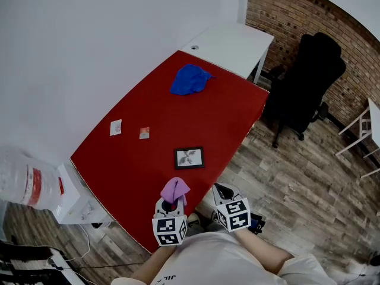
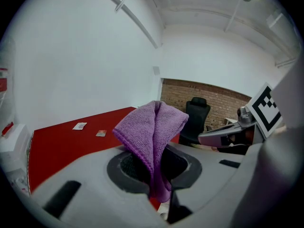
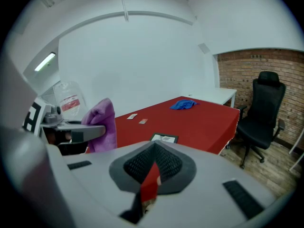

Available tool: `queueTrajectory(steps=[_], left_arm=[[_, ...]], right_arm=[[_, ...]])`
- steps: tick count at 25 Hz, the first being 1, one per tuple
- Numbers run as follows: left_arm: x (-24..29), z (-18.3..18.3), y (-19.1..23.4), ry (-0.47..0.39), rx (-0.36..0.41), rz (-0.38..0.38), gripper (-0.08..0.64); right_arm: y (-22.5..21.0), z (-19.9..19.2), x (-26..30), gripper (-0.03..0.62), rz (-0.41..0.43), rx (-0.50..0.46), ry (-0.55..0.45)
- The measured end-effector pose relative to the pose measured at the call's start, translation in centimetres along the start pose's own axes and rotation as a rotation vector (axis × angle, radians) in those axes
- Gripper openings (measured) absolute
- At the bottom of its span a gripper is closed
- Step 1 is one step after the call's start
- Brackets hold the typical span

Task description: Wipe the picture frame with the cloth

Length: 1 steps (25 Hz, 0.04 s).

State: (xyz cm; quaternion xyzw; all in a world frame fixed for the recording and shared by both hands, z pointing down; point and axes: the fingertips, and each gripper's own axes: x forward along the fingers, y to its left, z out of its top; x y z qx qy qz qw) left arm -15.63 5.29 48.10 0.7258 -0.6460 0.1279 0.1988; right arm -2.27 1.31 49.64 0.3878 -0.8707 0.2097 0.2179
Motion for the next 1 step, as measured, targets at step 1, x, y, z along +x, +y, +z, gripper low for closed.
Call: queueTrajectory(steps=[1], left_arm=[[-0.02,-0.05,0.07,0.000,-0.001,0.001,0.063]], right_arm=[[0.04,-0.06,0.02,0.003,0.000,0.000,0.000]])
